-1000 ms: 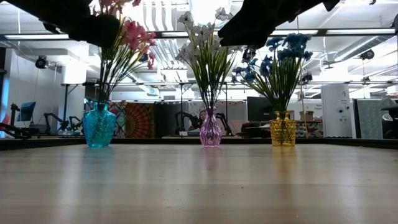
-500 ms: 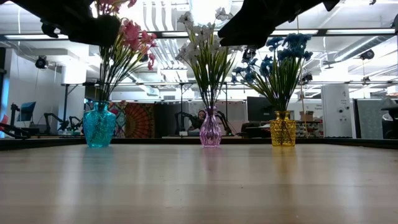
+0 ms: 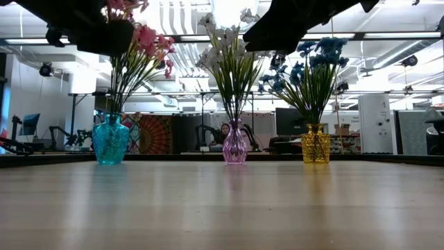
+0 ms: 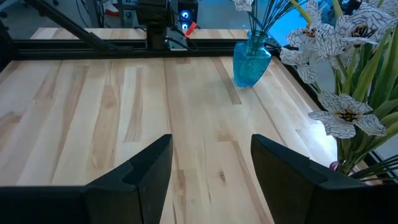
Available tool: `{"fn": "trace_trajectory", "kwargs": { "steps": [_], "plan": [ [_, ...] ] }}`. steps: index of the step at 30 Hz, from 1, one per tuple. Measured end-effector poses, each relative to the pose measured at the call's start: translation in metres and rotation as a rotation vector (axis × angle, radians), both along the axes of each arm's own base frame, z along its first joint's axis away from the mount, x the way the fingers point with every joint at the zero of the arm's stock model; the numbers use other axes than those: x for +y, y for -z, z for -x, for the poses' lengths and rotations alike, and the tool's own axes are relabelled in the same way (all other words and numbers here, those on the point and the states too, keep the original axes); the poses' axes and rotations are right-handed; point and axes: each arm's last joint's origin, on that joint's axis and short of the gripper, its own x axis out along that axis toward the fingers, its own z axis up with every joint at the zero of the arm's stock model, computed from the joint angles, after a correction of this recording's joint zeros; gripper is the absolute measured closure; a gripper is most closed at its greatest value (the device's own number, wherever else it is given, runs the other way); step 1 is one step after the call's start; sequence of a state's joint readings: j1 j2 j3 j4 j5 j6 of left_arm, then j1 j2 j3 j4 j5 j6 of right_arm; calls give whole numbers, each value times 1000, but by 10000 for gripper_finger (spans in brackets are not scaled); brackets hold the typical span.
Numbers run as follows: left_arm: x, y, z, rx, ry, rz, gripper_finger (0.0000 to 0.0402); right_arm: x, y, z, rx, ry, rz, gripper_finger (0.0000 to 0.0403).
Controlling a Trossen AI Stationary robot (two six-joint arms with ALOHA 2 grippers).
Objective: Sort flowers into vase by color
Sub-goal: Put the pink flowers into the blue vase
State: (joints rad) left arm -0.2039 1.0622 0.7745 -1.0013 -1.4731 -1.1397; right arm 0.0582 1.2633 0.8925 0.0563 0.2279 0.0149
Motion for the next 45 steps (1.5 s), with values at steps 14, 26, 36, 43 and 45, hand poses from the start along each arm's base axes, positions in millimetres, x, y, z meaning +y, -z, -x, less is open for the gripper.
{"fn": "trace_trajectory", "kwargs": {
  "steps": [14, 26, 36, 43, 45],
  "plan": [
    [2, 2, 1, -33, -9, 33, 364, 0, 0, 0, 0, 0, 0, 193],
    [2, 2, 1, -51, -13, 42, 364, 0, 0, 0, 0, 0, 0, 193],
    [3, 2, 1, -66, -17, 67, 364, 0, 0, 0, 0, 0, 0, 193],
    [3, 2, 1, -68, -17, 67, 364, 0, 0, 0, 0, 0, 0, 193],
    [3, 2, 1, -69, -18, 65, 364, 0, 0, 0, 0, 0, 0, 193]
  ]
}}
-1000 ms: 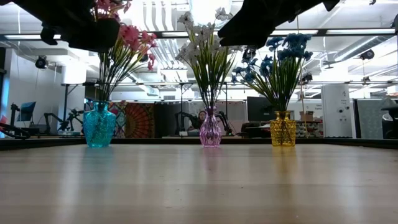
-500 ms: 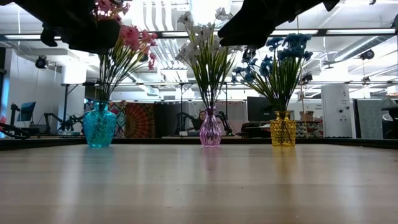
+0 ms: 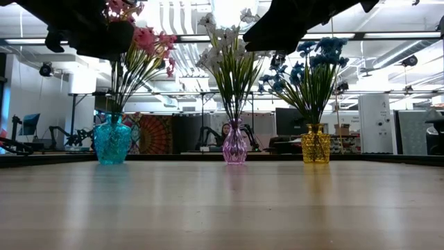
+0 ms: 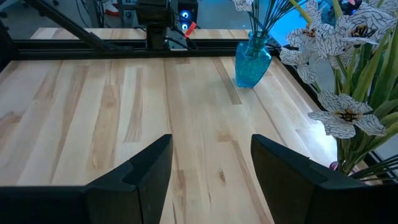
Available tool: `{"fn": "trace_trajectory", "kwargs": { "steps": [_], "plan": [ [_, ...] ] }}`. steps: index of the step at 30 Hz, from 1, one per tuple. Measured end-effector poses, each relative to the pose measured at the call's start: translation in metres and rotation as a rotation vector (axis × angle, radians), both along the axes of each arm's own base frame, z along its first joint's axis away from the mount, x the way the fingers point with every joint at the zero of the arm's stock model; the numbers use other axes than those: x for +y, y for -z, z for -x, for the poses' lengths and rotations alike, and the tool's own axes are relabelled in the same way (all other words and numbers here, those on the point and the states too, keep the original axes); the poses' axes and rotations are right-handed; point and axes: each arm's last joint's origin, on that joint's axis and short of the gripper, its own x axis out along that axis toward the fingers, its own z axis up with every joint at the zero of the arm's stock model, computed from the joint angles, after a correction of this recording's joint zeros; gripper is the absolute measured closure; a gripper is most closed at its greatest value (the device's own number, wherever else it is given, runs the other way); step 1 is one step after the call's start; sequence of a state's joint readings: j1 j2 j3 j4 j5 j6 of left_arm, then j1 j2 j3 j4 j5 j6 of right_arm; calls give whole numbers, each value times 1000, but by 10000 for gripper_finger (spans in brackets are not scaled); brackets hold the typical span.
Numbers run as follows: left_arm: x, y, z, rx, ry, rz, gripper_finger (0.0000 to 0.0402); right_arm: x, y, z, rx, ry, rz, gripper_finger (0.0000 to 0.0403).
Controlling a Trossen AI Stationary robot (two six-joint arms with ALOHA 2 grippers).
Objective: Sort flowers into vase by color
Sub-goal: Put the pink flowers into the blue vase
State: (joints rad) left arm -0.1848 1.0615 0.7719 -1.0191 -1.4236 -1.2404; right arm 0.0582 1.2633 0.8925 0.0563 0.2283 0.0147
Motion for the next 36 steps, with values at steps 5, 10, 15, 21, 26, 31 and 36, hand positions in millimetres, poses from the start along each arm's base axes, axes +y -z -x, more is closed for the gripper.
{"fn": "trace_trajectory", "kwargs": {
  "steps": [5, 10, 15, 21, 26, 31, 36],
  "plan": [
    [1, -3, 3, -21, -1, 0, 364, 0, 0, 0, 0, 0, 0, 193],
    [2, -10, 11, -69, -1, 8, 364, 0, 0, 0, 0, 0, 0, 193],
    [3, -16, 18, -102, 0, 14, 364, 0, 0, 0, 0, 0, 0, 193],
    [4, -16, 18, -94, 1, 24, 364, 0, 0, 0, 0, 0, 0, 193],
    [9, -14, 17, -89, -19, 67, 364, 0, 0, 0, 0, 0, -1, 193],
    [12, -12, 15, -73, -39, 78, 364, 0, 0, 0, 0, 1, -2, 193],
    [12, -10, 12, -62, -44, 81, 364, 0, 0, 0, 0, 1, -1, 193]
  ]
}}
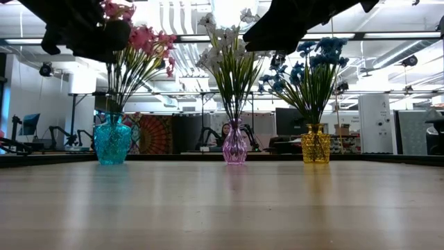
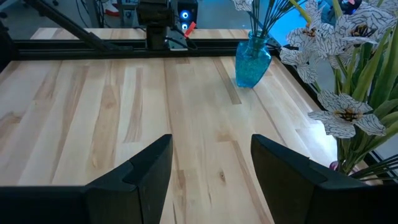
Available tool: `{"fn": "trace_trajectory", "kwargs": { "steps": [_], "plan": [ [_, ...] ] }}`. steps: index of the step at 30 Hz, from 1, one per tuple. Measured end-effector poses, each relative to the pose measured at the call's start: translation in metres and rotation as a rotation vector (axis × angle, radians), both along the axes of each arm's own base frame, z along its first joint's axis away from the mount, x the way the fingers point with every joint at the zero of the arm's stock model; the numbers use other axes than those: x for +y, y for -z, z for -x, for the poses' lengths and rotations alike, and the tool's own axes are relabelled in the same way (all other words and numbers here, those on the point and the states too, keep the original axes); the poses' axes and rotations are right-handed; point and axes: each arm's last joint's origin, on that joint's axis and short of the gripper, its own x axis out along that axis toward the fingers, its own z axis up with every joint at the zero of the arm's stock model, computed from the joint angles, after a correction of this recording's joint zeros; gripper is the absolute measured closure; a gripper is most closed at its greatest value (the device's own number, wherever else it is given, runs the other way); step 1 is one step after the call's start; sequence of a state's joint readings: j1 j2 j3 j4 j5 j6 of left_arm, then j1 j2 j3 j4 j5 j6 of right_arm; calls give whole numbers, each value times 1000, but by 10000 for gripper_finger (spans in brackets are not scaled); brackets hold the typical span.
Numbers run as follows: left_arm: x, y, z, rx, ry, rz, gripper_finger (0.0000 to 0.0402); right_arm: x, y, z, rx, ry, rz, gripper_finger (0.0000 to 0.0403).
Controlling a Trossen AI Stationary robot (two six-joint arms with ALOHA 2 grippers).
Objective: Sort flowers into vase by color
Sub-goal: Put the pink flowers into the blue vase
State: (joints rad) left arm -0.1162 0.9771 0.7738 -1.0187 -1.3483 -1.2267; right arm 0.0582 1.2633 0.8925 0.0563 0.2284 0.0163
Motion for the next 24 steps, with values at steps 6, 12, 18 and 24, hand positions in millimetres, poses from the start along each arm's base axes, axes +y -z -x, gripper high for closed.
{"fn": "trace_trajectory", "kwargs": {
  "steps": [6, 12, 18, 24],
  "plan": [
    [0, 3, -3, 2, -4, 1, 364, 0, 0, 0, 0, 0, 0, 193],
    [0, 4, -3, -5, -10, 3, 364, 0, 0, 0, 0, 0, 0, 193],
    [2, 4, -2, -1, -21, 9, 364, 0, 0, 0, 0, 0, 0, 193],
    [2, 5, -2, 0, -23, 9, 364, 0, 0, 0, 0, 0, 0, 193]
  ]
}}
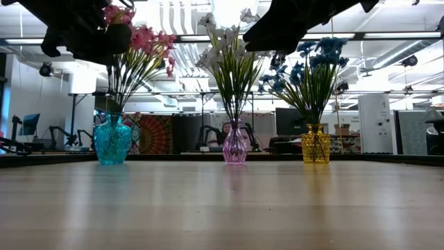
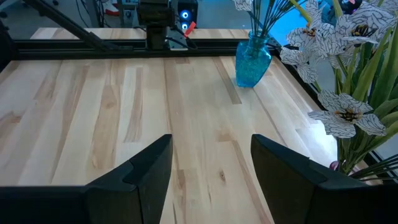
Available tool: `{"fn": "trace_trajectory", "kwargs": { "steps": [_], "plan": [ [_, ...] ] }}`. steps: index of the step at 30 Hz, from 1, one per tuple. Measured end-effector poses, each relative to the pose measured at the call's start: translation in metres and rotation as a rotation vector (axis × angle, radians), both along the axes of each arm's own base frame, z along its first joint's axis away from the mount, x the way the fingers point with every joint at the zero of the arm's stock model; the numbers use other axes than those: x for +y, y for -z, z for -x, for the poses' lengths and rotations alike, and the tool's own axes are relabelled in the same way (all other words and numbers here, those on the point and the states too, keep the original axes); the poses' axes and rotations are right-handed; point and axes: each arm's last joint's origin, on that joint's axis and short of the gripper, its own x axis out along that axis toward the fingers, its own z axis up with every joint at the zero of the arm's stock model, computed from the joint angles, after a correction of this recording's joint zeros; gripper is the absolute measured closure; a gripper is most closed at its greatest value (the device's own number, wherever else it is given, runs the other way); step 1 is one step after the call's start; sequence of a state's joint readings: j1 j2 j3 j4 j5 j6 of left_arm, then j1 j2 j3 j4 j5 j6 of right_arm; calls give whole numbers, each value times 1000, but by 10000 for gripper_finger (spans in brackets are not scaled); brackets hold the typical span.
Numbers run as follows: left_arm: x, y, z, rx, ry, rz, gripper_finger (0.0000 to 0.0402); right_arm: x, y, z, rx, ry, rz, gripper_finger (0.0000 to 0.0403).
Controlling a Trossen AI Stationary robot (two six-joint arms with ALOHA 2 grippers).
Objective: Sort flowers into vase by color
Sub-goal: Put the pink flowers into the blue vase, then return to Home Position
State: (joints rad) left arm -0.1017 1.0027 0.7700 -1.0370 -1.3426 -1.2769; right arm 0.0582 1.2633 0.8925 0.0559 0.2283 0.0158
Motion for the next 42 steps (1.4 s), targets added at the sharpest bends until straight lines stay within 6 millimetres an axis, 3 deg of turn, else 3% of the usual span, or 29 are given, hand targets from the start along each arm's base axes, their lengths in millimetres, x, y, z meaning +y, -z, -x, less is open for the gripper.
{"fn": "trace_trajectory", "kwargs": {
  "steps": [10, 20, 27, 42],
  "plan": [
    [0, 0, 0, -5, 1, 16, 346, 0, 0, 0, 0, 0, 0, 193],
    [0, 1, 1, 10, 6, 30, 251, 0, 0, 0, 3, -1, -1, 193],
    [-1, -1, 0, 117, 66, 104, 190, 0, 3, 1, 32, 1, -10, 193],
    [-2, -19, 15, 357, 124, 272, 106, 0, 3, 1, 34, 3, -13, 193]
  ]
}}
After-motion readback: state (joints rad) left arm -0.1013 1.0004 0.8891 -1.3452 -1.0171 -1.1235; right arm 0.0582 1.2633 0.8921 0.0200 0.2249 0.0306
